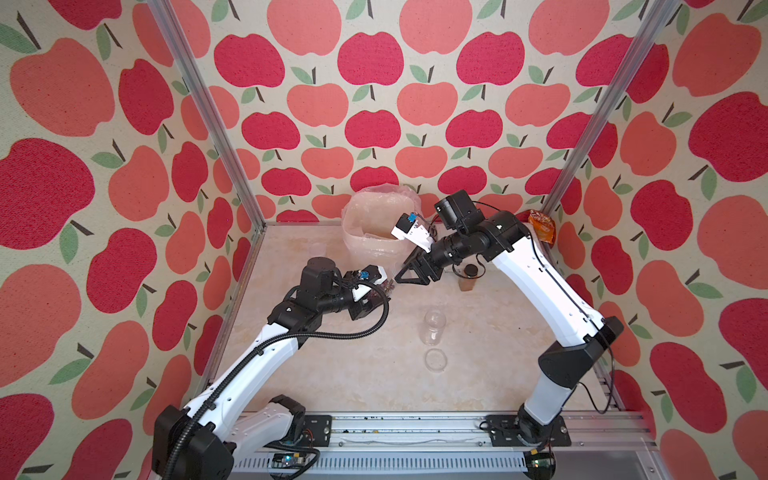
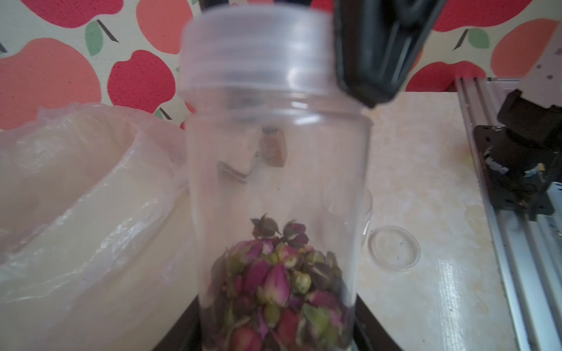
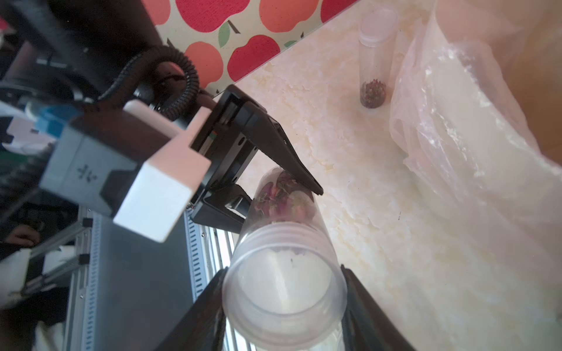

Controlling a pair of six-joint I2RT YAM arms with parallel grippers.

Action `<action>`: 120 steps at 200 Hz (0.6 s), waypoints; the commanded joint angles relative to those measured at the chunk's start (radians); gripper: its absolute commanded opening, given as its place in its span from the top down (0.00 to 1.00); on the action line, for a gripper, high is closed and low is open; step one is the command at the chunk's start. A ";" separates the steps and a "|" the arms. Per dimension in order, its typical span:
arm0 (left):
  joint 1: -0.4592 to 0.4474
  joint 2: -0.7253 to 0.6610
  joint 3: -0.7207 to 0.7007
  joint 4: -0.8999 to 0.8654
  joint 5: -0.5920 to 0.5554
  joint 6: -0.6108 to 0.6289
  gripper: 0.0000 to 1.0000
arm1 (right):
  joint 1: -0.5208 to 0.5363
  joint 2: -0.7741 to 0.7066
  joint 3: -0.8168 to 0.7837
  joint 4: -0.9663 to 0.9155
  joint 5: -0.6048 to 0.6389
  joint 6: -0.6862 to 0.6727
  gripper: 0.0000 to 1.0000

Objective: Empty the moldy dried flower tea in the jars
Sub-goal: Unscrew the lid from the jar.

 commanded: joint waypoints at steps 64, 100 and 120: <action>0.045 0.077 0.094 -0.201 0.337 -0.028 0.91 | -0.004 0.060 0.088 -0.105 0.005 -0.384 0.63; 0.043 0.072 0.069 -0.123 0.266 -0.043 0.91 | -0.002 0.067 0.101 -0.106 0.024 -0.357 0.44; 0.027 0.058 0.049 -0.063 0.122 -0.043 0.92 | -0.003 0.071 0.146 -0.100 0.041 -0.272 0.24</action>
